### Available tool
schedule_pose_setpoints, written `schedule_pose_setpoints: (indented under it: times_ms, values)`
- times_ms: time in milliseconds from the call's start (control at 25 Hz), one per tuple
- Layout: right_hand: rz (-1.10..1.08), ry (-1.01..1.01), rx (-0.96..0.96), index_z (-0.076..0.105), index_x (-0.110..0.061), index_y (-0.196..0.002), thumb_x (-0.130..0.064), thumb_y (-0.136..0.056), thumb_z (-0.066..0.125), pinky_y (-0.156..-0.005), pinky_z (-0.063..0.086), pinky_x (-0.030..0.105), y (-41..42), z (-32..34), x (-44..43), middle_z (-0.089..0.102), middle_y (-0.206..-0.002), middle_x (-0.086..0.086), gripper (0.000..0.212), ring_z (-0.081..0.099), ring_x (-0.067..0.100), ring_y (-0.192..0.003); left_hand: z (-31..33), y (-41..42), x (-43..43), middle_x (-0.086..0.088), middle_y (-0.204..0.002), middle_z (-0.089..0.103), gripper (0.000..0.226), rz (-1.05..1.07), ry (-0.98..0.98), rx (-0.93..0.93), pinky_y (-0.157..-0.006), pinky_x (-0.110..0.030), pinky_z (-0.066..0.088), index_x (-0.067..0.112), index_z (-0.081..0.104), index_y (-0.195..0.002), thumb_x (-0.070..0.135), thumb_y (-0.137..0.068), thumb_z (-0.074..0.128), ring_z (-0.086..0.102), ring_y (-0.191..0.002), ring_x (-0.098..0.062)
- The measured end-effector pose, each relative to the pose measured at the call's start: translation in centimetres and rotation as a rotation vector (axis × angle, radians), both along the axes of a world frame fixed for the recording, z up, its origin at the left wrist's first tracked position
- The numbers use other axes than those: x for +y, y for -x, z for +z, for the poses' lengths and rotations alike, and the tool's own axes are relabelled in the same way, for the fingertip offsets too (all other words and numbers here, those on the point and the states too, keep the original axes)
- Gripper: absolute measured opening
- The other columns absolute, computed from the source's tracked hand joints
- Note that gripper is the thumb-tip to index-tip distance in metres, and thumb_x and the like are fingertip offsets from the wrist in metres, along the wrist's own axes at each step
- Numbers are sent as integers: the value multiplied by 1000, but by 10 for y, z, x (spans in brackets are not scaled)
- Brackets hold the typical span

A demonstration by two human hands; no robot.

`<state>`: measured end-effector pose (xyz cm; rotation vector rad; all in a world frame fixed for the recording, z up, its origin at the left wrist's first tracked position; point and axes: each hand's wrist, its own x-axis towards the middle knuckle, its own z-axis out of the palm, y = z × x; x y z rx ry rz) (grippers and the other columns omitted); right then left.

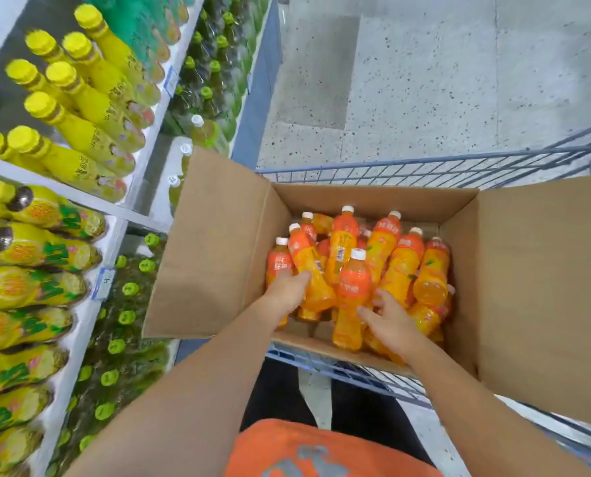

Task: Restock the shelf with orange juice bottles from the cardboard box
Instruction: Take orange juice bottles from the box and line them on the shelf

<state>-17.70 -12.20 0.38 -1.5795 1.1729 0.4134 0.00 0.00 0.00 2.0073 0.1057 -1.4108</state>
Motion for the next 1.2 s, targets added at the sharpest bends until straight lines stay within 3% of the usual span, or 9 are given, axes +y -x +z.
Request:
schedule_pose_setpoints:
  times_ms: [120, 200, 360, 520, 600, 720, 880, 1040, 1200]
  values:
    - [-46, 47, -38, 47, -16, -139, -30, -90, 72, -94, 46, 32, -11, -27, 6, 59, -125, 0, 57, 57, 16, -111, -42, -14, -10, -10, -118, 69, 67, 77, -15, 2, -100, -45, 52, 14, 60, -128, 54, -74, 56, 64, -104, -30]
    - [-82, 46, -27, 47, -16, -136, -26, -85, 77, -91, 45, 31, -13, -42, 11, 61, -121, 1, 60, 59, 18, -108, -77, -19, -14, -13, -110, 72, 65, 145, -4, 60, -94, -43, 55, 13, 65, -121, 53, -70, 60, 67, -94, -28]
    - [-132, 44, 51, 42, -18, -138, -27, -77, 85, -90, 46, 34, -17, -64, 16, 59, -118, 0, 75, 57, 20, -105, -95, -22, -21, -3, -117, 72, 60, 294, 17, 188, -95, -43, 54, 21, 63, -124, 57, -77, 71, 68, -106, -27]
    - [-186, 43, 30, 48, -22, -134, -27, -72, 88, -87, 48, 34, -18, -75, 19, 61, -115, -2, 74, 59, 19, -106, -107, -27, -33, -8, -114, 73, 51, 441, 65, 254, -83, -42, 57, 17, 64, -124, 34, -80, 84, 71, -100, -29]
    - [-195, 55, 36, 51, -23, -130, -26, -70, 89, -85, 50, 35, -18, -75, 18, 64, -112, -1, 71, 61, 21, -102, -106, -32, -33, -12, -111, 75, 59, 500, 105, 322, -84, -51, 59, 12, 64, -125, 21, -72, 90, 74, -96, -32]
    - [-210, 28, 31, 58, -23, -122, -22, -72, 83, -86, 55, 40, -24, -63, 14, 68, -106, 2, 56, 65, 23, -99, -92, -37, -25, -17, -108, 76, 56, 487, 146, 350, -85, -57, 58, 8, 65, -124, 11, -73, 88, 75, -94, -36]
    - [-222, -32, -15, 57, -27, -116, -24, -74, 78, -85, 57, 42, -39, -25, 9, 68, -103, 3, 47, 66, 21, -93, -47, -47, -6, -20, -106, 75, 42, 397, 215, 278, -66, -43, 61, 4, 65, -118, 1, -79, 79, 76, -85, -33]
    - [-234, -82, -133, 58, -32, -105, -21, -77, 75, -88, 58, 47, -59, 34, 8, 70, -104, 4, 35, 69, 24, -96, 12, -64, 21, -16, -103, 77, 43, 314, 296, 198, -72, -43, 61, 8, 66, -121, 8, -81, 80, 76, -88, -31]
    - [-227, -16, -247, 61, -28, -95, -11, -82, 69, -83, 59, 41, -86, 98, 12, 71, -96, 5, 23, 69, 21, -87, 77, -86, 43, -16, -103, 76, 54, 313, 364, 37, -72, -48, 62, 13, 65, -121, 13, -72, 87, 75, -88, -32]
